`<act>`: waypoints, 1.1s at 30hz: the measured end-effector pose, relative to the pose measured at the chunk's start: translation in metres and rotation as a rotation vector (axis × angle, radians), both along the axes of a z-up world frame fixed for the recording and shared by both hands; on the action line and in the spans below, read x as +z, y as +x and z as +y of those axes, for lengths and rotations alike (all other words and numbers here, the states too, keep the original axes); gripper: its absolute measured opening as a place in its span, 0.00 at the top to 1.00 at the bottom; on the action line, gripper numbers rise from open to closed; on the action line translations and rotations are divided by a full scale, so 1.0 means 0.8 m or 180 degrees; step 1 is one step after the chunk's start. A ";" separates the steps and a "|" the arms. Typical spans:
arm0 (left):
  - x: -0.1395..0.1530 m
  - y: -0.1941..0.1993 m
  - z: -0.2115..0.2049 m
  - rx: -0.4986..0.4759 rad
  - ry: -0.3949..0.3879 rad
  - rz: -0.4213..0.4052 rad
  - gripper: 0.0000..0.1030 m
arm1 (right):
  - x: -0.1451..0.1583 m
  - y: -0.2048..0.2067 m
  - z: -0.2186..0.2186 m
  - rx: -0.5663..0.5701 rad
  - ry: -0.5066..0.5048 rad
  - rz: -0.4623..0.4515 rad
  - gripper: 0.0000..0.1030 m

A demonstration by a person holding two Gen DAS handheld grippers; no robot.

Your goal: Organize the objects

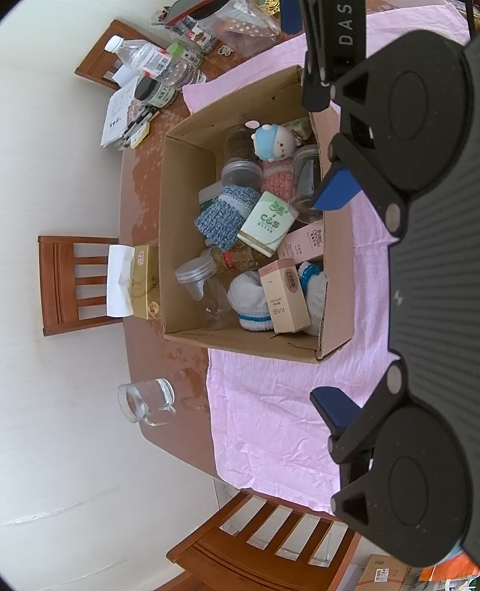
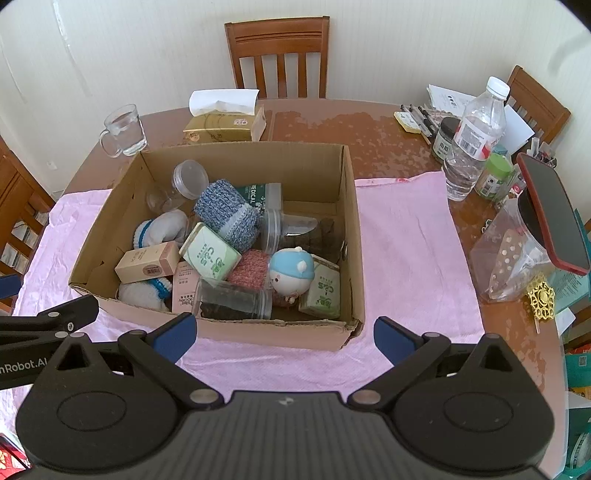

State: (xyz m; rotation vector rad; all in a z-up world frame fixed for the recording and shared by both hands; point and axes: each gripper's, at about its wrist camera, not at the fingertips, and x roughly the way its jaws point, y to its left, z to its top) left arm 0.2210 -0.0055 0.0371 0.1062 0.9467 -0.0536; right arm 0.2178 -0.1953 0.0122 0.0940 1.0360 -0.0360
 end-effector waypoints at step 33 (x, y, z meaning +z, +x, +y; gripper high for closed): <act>0.001 0.002 -0.002 0.0006 0.0026 0.0015 0.02 | -0.001 0.001 0.002 0.0008 0.0014 0.0017 0.00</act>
